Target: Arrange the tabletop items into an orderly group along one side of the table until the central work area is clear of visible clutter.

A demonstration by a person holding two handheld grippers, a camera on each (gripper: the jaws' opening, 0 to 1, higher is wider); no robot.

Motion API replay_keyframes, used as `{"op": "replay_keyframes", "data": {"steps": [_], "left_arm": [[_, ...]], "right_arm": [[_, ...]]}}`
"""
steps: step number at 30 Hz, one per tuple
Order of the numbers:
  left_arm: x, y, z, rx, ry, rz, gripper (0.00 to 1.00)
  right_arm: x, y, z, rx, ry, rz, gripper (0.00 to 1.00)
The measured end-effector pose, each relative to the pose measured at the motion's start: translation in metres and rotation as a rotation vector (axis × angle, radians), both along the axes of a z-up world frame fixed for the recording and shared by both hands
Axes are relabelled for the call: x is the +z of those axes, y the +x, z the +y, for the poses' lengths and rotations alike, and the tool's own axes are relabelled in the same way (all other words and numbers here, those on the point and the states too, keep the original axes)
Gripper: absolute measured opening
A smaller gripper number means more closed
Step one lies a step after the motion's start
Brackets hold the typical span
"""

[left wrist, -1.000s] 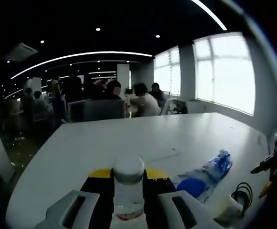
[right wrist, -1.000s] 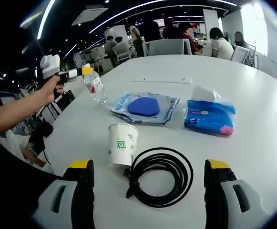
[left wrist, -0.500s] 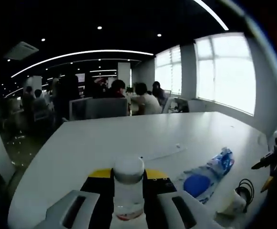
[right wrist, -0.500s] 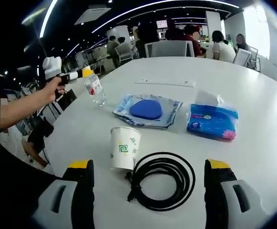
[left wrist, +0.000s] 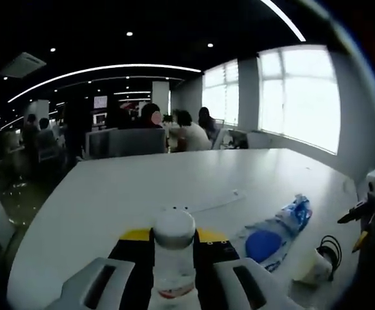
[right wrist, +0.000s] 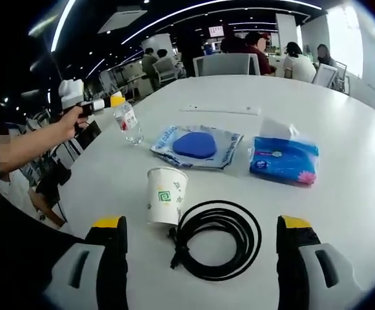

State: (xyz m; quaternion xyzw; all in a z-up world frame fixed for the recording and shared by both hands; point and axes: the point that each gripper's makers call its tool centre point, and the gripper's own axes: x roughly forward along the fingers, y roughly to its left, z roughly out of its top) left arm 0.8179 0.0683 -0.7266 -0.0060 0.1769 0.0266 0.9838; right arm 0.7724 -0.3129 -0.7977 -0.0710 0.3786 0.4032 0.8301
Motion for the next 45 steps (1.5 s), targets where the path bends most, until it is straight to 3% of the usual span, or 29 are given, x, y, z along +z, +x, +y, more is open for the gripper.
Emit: {"op": "replay_keyframes", "data": {"steps": [13,26,38,45], "left_arm": [[-0.001,-0.001,0.001,-0.026,0.017,-0.012,0.21],[0.000,-0.003,-0.003,-0.001,0.025,-0.006,0.23],[0.009,-0.018,-0.007,0.007,0.010,-0.011,0.37],[0.006,-0.035,-0.021,-0.024,-0.038,0.038,0.44]], "right_arm": [[-0.001,0.000,0.001,0.000,0.000,0.002,0.92],[0.001,-0.001,-0.001,0.002,0.001,-0.007,0.92],[0.012,0.003,0.012,0.009,0.028,-0.021,0.92],[0.017,0.010,0.019,0.027,0.034,-0.034,0.92]]}}
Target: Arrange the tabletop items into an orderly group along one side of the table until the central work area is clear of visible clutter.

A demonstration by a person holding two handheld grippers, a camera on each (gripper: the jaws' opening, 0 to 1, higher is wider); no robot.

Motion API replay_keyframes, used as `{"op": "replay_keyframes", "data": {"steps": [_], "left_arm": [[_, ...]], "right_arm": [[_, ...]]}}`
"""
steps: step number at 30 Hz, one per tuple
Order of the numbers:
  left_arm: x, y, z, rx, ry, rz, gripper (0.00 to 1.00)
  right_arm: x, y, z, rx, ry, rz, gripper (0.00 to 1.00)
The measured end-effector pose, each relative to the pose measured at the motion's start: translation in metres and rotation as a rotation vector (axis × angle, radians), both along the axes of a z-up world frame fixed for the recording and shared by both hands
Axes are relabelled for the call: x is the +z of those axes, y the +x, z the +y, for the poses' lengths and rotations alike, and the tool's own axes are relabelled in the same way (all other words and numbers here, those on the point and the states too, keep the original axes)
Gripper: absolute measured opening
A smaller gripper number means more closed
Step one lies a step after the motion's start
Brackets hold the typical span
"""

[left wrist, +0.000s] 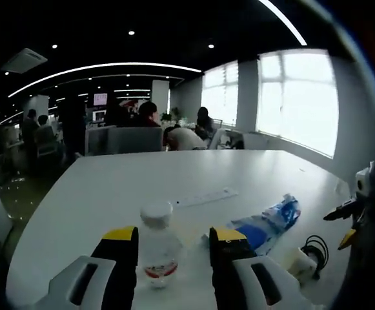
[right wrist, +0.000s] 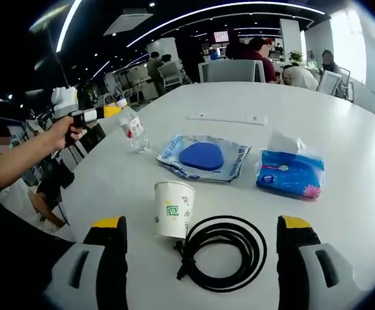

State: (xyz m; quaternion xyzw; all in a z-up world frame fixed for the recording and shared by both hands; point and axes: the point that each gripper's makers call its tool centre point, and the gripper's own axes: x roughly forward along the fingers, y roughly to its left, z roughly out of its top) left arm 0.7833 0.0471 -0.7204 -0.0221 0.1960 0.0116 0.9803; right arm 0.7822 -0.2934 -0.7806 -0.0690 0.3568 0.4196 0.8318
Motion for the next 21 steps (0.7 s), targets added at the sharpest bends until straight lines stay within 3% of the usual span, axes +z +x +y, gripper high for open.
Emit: {"op": "replay_keyframes", "data": {"steps": [5,7,14,21], "left_arm": [[0.000,-0.014,-0.012,-0.039,0.012,0.012,0.52],[-0.001,-0.022,-0.028,-0.070,-0.004,0.027,0.58],[-0.001,-0.051,-0.053,-0.112,-0.020,0.013,0.64],[-0.004,-0.077,-0.075,-0.177,-0.013,0.042,0.71]], "right_arm": [[0.003,0.002,0.003,0.010,0.010,-0.011,0.91],[0.003,0.002,0.003,0.014,0.011,-0.010,0.89],[0.004,0.002,0.005,0.020,0.015,-0.019,0.89],[0.007,0.008,0.009,0.008,0.004,-0.047,0.90]]}}
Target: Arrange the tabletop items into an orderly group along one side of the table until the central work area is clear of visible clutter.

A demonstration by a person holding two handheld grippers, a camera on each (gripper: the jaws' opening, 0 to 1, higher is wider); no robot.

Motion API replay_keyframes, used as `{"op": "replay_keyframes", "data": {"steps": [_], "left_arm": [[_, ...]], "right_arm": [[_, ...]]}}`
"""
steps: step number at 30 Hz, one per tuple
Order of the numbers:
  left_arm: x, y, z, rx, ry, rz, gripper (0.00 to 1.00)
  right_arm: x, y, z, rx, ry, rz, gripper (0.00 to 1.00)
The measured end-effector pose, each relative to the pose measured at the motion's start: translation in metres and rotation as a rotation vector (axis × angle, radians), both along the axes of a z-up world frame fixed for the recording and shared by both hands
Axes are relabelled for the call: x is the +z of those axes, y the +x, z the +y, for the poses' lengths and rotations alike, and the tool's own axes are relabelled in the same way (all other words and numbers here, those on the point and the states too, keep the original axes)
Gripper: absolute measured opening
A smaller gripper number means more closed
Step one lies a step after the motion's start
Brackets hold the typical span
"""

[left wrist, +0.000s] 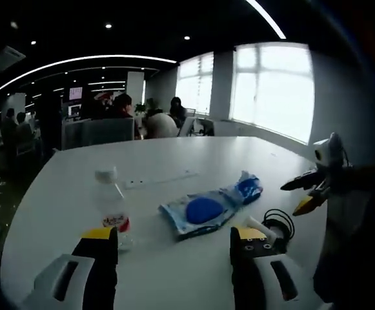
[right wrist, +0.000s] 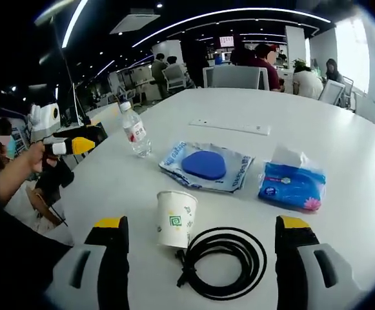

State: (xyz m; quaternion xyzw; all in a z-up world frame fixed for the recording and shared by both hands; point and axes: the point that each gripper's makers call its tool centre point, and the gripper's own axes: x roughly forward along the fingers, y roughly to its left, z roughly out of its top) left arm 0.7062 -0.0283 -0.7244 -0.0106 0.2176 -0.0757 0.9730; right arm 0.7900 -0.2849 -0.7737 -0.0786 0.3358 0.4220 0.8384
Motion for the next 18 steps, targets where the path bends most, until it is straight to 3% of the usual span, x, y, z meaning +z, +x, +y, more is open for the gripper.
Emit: {"op": "replay_keyframes", "data": {"steps": [7,15,18], "left_arm": [[-0.001,-0.018,-0.014,-0.061,0.028,0.016,0.83],[0.003,-0.033,-0.025,-0.065,-0.018,0.017,0.92],[0.006,-0.036,-0.028,-0.070,-0.033,0.010,1.00]], "right_arm": [[-0.002,0.000,0.013,0.030,-0.010,0.006,0.87],[-0.015,-0.001,0.032,0.070,-0.039,0.021,0.86],[-0.018,-0.001,0.036,0.073,-0.049,0.021,0.86]]}}
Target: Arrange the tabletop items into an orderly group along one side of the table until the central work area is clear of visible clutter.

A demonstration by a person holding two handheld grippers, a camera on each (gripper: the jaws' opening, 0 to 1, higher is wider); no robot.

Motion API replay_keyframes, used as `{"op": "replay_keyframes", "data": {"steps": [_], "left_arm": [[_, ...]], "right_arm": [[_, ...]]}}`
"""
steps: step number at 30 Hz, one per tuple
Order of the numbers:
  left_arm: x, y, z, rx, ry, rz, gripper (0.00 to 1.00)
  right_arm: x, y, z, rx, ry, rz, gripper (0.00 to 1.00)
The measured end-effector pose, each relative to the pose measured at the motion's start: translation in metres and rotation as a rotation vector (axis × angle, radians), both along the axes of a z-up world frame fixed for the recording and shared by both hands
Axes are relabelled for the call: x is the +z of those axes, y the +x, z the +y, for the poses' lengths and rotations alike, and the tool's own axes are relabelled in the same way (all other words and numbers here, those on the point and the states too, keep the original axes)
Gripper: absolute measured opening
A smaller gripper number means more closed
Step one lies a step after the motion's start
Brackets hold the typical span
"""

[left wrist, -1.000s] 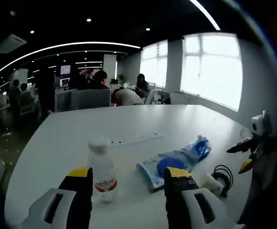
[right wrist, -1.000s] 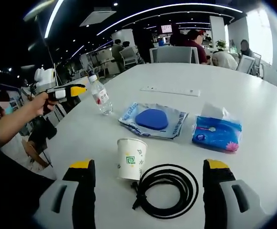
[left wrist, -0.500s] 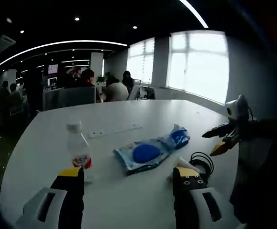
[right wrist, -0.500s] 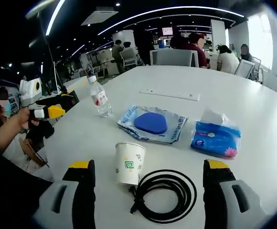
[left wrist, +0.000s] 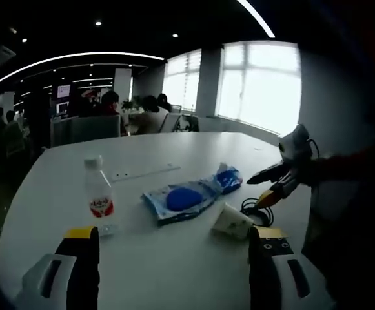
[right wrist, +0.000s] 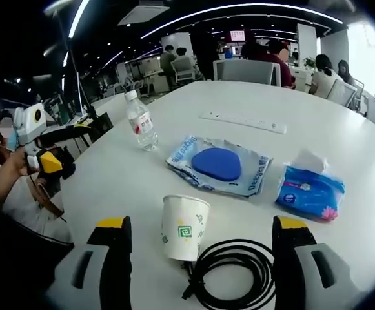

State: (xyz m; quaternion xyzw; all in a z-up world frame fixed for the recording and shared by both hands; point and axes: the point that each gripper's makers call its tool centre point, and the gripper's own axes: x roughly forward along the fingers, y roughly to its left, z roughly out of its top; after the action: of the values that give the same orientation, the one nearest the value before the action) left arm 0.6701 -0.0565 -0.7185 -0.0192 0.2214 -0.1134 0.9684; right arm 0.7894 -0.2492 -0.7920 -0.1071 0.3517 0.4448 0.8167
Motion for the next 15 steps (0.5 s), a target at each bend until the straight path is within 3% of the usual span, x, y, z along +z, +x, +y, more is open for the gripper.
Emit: {"op": "replay_keyframes", "data": {"steps": [15], "left_arm": [[0.007,-0.005,0.001,-0.013,-0.016,-0.016,1.00]], "right_arm": [[-0.019,-0.018,0.027,0.056,-0.038,0.017,0.83]]}}
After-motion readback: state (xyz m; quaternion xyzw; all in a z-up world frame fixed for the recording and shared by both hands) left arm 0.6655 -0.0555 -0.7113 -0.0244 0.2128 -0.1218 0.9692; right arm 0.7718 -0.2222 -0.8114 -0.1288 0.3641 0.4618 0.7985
